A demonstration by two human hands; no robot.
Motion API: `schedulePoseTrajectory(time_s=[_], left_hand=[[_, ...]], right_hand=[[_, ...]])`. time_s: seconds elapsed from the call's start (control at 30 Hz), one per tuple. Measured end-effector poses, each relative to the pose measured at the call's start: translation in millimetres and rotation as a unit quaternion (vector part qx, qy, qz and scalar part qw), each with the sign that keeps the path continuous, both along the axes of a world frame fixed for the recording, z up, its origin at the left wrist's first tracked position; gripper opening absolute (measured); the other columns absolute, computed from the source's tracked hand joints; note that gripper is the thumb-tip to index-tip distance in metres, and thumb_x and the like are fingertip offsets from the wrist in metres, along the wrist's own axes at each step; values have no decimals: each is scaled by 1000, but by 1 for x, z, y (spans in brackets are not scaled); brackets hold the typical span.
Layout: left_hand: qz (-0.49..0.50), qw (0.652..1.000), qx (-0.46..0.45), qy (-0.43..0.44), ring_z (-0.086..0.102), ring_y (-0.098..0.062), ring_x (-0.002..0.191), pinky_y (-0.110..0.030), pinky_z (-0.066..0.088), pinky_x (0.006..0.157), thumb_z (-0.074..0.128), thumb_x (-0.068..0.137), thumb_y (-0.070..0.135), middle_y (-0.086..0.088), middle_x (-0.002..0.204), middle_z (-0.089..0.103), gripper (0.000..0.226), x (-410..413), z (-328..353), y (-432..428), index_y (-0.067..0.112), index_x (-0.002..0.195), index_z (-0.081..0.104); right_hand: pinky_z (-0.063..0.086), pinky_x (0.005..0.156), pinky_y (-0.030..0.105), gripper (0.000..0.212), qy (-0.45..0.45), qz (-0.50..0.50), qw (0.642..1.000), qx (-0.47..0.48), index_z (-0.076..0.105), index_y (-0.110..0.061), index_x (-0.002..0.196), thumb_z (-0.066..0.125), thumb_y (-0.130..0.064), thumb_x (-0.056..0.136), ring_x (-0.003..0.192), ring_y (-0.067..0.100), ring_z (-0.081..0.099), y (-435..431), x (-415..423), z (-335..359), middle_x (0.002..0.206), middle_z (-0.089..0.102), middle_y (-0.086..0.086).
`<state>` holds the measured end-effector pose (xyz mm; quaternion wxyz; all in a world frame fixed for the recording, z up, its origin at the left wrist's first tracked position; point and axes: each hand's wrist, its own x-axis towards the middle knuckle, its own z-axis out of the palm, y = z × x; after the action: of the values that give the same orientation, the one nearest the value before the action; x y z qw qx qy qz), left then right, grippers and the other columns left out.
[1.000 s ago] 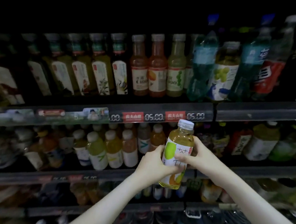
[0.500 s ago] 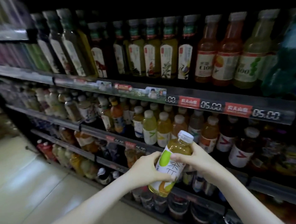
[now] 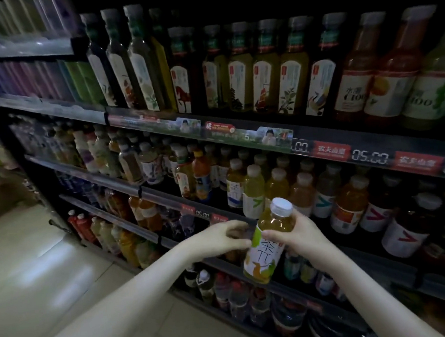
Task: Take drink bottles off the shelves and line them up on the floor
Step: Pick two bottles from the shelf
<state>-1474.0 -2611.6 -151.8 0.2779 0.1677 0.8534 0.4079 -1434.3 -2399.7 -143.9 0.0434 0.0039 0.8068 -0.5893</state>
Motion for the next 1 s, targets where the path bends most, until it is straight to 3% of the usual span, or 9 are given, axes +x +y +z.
schedulePoseTrajectory(time_s=[0.13, 0.23, 0.33, 0.47, 0.53, 0.67, 0.83, 0.93, 1.0], left_hand=[[73, 985, -76, 136, 61, -18, 106, -32, 53, 86, 54, 95, 38, 2, 132, 53, 52, -53, -16, -64, 26, 143, 37], [78, 962, -120, 231, 58, -19, 105, -28, 51, 74, 49, 98, 29, -2, 144, 37, 52, -96, -17, -107, 29, 146, 30], [43, 920, -160, 354, 37, -27, 132, -31, 47, 90, 46, 99, 24, -7, 152, 25, 56, -135, -10, -135, 28, 150, 22], [2, 868, -193, 457, 24, -35, 138, -40, 44, 96, 43, 98, 18, -14, 155, 15, 61, -184, -1, -141, 26, 152, 16], [3, 869, -211, 448, 18, -38, 139, -43, 42, 96, 44, 97, 17, -16, 156, 10, 64, -206, 1, -137, 24, 152, 12], [29, 913, -185, 362, 6, -42, 142, -52, 29, 107, 45, 96, 19, -18, 156, -2, 74, -241, -9, -133, 21, 152, -2], [48, 896, -202, 392, 29, -47, 128, -42, 39, 97, 45, 96, 15, -26, 146, 15, 50, -269, -5, -139, 13, 144, 32], [43, 925, -139, 352, 51, -46, 105, -38, 46, 80, 49, 96, 22, -27, 140, 26, 44, -269, -1, -155, 16, 137, 37], [10, 933, -102, 345, 57, -34, 76, -31, 42, 57, 48, 98, 29, -17, 113, 52, 46, -259, -5, -168, 17, 140, 32]], right_hand=[[51, 81, 25, 56, 22, -60, 998, 12, 54, -34, 115, 84, -31, 68, 99, 4, 61, -44, -33, -18, 106, 65, -13], [50, 84, 28, 51, 29, -114, 993, -4, 52, -37, 110, 83, -30, 70, 99, 6, 61, -82, -58, -20, 106, 64, -13], [48, 83, 25, 50, 50, -148, 988, 11, 50, -36, 110, 82, -28, 72, 99, 5, 59, -120, -78, -16, 106, 62, -15], [44, 66, 6, 50, 71, -187, 980, 19, 48, -37, 114, 79, -22, 77, 93, -7, 54, -156, -93, -10, 105, 58, -20], [44, 64, 4, 49, 64, -208, 976, 14, 51, -32, 116, 78, -21, 77, 93, -9, 55, -164, -96, -11, 106, 60, -18], [45, 70, 11, 54, 49, -236, 970, 14, 51, -28, 119, 80, -21, 75, 94, -7, 57, -170, -97, -18, 106, 62, -16], [45, 71, 12, 51, 48, -269, 962, 24, 49, -37, 110, 80, -18, 75, 94, -7, 57, -175, -101, -31, 104, 61, -19], [42, 73, 13, 50, 50, -288, 956, 25, 50, -33, 112, 80, -18, 74, 94, -5, 56, -183, -107, -42, 104, 61, -16], [42, 72, 12, 52, 51, -289, 955, 26, 50, -30, 115, 80, -18, 74, 94, -4, 55, -190, -113, -47, 105, 61, -14]])
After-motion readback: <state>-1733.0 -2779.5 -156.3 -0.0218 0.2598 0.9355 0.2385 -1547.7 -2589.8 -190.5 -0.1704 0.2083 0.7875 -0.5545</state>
